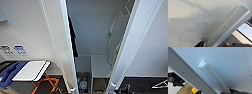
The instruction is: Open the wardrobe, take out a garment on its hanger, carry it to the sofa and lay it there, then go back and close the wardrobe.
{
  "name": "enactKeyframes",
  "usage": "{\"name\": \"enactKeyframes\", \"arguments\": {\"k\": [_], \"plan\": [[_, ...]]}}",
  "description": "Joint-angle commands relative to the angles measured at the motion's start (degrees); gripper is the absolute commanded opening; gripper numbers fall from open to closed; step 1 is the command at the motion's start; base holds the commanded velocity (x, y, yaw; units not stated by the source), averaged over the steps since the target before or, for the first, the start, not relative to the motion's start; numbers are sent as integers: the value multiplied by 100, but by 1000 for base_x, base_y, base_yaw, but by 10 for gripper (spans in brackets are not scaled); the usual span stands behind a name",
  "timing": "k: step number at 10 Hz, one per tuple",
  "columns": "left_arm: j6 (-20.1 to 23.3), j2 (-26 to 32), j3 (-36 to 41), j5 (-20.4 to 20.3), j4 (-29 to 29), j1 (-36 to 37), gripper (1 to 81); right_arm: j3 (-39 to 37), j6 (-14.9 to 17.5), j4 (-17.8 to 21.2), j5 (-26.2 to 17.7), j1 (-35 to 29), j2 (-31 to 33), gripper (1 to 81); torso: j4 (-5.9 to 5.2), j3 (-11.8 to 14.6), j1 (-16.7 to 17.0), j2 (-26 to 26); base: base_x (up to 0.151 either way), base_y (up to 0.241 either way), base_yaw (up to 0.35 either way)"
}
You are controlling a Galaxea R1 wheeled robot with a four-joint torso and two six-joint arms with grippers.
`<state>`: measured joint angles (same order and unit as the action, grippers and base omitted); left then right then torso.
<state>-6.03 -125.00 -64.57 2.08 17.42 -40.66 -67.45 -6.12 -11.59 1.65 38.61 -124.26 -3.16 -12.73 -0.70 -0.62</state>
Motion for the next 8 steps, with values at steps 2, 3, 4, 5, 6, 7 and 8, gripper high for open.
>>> {"name": "enactKeyframes", "arguments": {"k": [2,3,4,5,6,7,8], "plan": [[-56,89,990,213,86,150,811,392,-170,79,-692,-279,171,811,0,0,0,0,0,0,0],[-56,89,990,213,86,132,811,374,-161,79,-692,-252,179,811,0,213,0,0,0,0,0],[-56,71,990,213,77,141,811,383,-161,87,-692,-252,162,811,0,301,0,0,0,0,0],[-56,62,990,213,77,132,811,374,-161,87,-692,-252,153,811,0,398,-2,0,0,0,0],[-56,62,973,213,77,141,811,365,-161,78,-684,-252,144,811,0,232,-2,0,0,0,0],[-56,63,982,213,86,140,811,348,-161,78,-683,-252,135,811,0,313,-2,0,0,0,0],[-56,80,1008,213,86,132,811,339,-161,87,-692,-243,118,811,0,348,0,-2,0,0,0]]}}
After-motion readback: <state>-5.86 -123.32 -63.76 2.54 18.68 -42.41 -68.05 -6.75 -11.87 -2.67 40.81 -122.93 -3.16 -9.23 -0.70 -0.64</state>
